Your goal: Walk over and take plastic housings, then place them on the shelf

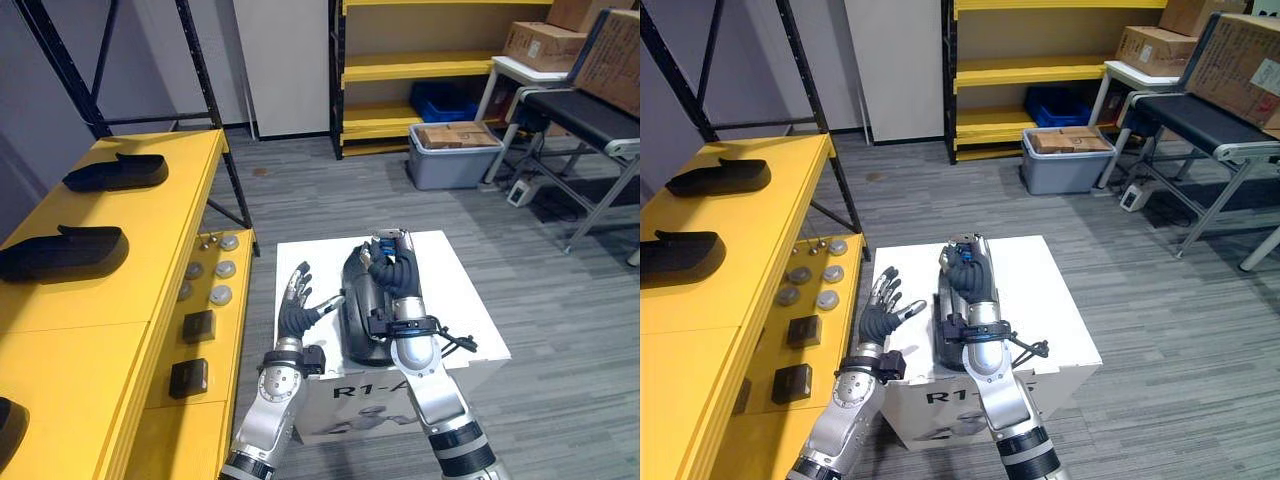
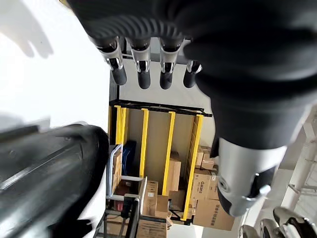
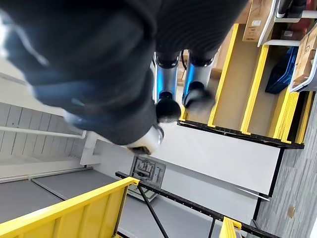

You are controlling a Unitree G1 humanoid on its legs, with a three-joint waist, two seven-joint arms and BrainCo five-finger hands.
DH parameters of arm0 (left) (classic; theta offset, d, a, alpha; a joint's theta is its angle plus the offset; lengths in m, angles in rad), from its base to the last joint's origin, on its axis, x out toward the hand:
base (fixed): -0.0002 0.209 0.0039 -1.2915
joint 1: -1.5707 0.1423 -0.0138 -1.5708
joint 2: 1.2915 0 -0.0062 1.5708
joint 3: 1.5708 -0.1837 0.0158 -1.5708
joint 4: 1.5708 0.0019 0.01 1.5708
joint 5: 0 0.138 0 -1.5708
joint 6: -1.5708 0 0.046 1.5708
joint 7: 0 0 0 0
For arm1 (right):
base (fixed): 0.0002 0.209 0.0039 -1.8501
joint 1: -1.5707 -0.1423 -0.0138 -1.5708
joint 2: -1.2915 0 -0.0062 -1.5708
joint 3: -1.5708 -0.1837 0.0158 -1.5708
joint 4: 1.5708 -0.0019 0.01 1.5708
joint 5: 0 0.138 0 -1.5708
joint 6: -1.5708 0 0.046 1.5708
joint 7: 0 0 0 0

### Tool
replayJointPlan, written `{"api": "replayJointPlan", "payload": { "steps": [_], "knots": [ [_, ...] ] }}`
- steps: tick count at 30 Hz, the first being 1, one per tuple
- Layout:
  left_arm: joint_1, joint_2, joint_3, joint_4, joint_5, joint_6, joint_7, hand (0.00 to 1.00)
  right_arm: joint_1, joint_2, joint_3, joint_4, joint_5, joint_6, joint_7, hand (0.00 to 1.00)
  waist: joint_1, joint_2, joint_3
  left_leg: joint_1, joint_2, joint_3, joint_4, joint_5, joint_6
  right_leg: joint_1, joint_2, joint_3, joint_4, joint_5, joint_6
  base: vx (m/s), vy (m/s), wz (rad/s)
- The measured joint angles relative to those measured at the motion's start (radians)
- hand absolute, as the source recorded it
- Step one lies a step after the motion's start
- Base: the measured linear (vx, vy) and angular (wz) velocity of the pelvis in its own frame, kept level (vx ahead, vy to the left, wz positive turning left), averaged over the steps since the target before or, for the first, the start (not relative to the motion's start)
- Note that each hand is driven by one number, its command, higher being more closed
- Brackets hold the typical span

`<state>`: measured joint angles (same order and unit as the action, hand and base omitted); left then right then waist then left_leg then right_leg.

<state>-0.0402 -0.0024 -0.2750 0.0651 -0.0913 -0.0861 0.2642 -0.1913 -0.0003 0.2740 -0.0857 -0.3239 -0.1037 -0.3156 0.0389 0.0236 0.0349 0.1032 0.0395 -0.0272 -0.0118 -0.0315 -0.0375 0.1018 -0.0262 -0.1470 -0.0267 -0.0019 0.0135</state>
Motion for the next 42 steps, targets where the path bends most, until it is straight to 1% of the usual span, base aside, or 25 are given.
{"api": "replayJointPlan", "payload": {
  "steps": [3,7,9,10,13,14,16,20,22,27,33,38,41,42],
  "knots": [
    [0.006,-0.001,0.04,0.0,0.033,0.0,0.0,0.0,0.021,0.0,-0.016,0.0,0.0,0.0,0.005,0.0,0.0,0.0,-0.001,0.0,0.0,-0.001,0.0,0.001,0.001,0.0,0.0,-0.001,0.0,0.001,0.0,0.0,0.0,0.0],
    [0.05,-0.003,0.107,-0.001,0.067,0.0,0.006,0.0,0.063,0.0,-0.079,0.007,0.0,0.0,0.006,0.0,0.0,0.0,-0.001,0.0,0.0,-0.002,-0.002,0.001,0.002,0.0,0.0,-0.002,-0.001,0.002,0.0,0.0,0.0,0.0],
    [0.099,-0.004,0.169,-0.002,0.076,-0.001,0.012,0.0,0.088,-0.004,-0.122,0.008,0.0,0.0,0.005,0.0,0.0,-0.001,-0.002,0.0,0.0,-0.001,-0.004,0.001,0.002,0.0,0.001,-0.002,-0.004,0.003,-0.001,0.0,0.0,0.0],
    [0.112,-0.004,0.183,-0.002,0.076,-0.001,0.013,0.0,0.092,-0.005,-0.132,0.008,0.0,0.0,0.006,0.0,0.0,-0.001,-0.002,0.0,0.0,-0.001,-0.005,0.001,0.002,0.0,0.001,-0.002,-0.006,0.004,-0.001,0.0,0.0,0.0],
    [0.179,-0.011,0.285,0.008,0.075,-0.001,0.014,0.0,0.118,-0.007,-0.184,0.023,0.0,0.0,0.012,0.0,0.001,-0.006,-0.006,0.0,0.002,-0.002,-0.012,0.003,0.003,0.003,0.003,-0.003,-0.018,0.008,-0.001,0.0,0.0,0.0],
    [0.185,-0.011,0.298,0.022,0.075,-0.001,0.014,0.0,0.121,-0.008,-0.197,0.029,0.0,0.0,0.015,0.0,0.001,-0.006,-0.006,0.0,0.002,-0.002,-0.013,0.003,0.003,0.003,0.003,-0.003,-0.019,0.008,-0.001,0.03,0.017,0.02],
    [0.203,-0.016,0.365,0.106,0.075,0.0,0.015,0.0,0.136,-0.026,-0.228,0.055,0.0,0.001,0.023,0.0,0.003,-0.007,-0.007,0.0,0.001,-0.004,-0.016,0.003,0.004,0.004,0.002,-0.005,-0.02,0.008,-0.001,0.03,0.021,0.02],
    [0.25,0.003,0.378,0.233,0.074,0.004,0.009,0.0,0.154,-0.041,-0.288,0.165,0.0,0.004,0.032,0.0,0.004,-0.015,-0.01,0.0,0.0,-0.004,-0.019,0.004,0.004,0.008,0.002,-0.008,-0.028,0.011,0.0,0.02,0.013,0.03],
    [0.265,0.004,0.388,0.322,0.076,0.021,0.0,0.0,0.154,-0.042,-0.323,0.261,0.001,0.018,0.041,0.0,0.004,-0.017,-0.009,0.004,0.0,-0.005,-0.019,0.004,0.004,0.015,0.002,-0.012,-0.03,0.012,0.0,0.0,0.0,0.0],
    [0.285,0.013,0.41,0.457,0.077,0.033,-0.028,0.0,0.153,-0.046,-0.341,0.383,-0.008,0.048,0.045,0.0,0.003,-0.022,-0.005,0.004,0.001,-0.025,-0.028,0.011,0.001,0.021,0.002,-0.031,-0.031,0.012,0.0,-0.01,0.0,0.1],
    [0.318,0.014,0.41,0.555,0.076,0.042,-0.034,0.0,0.136,-0.043,-0.334,0.491,-0.071,0.081,0.056,0.0,0.01,-0.032,0.007,0.009,0.0,-0.039,-0.055,0.031,0.001,0.022,0.001,-0.052,-0.03,0.012,0.0,-0.02,0.003,0.1],
    [0.314,0.015,0.417,0.597,0.076,0.043,-0.036,0.0,0.102,-0.044,-0.334,0.539,-0.099,0.091,0.059,0.0,0.009,-0.043,0.023,0.021,-0.001,-0.052,-0.063,0.034,0.004,0.035,0.0,-0.059,-0.031,0.011,0.0,0.0,0.005,0.05],
    [0.31,0.015,0.418,0.628,0.075,0.043,-0.037,0.0,0.08,-0.044,-0.334,0.56,-0.113,0.092,0.059,0.0,0.001,-0.044,0.026,0.023,-0.003,-0.053,-0.073,0.039,0.006,0.034,-0.002,-0.061,-0.031,0.011,0.0,0.0,0.002,0.02],
    [0.309,0.016,0.418,0.629,0.076,0.043,-0.037,0.0,0.072,-0.045,-0.336,0.572,-0.114,0.092,0.059,1.0,0.001,-0.045,0.026,0.024,-0.004,-0.053,-0.074,0.04,0.007,0.034,-0.002,-0.062,-0.031,0.011,0.001,0.0,0.0,0.0]
  ]
}}
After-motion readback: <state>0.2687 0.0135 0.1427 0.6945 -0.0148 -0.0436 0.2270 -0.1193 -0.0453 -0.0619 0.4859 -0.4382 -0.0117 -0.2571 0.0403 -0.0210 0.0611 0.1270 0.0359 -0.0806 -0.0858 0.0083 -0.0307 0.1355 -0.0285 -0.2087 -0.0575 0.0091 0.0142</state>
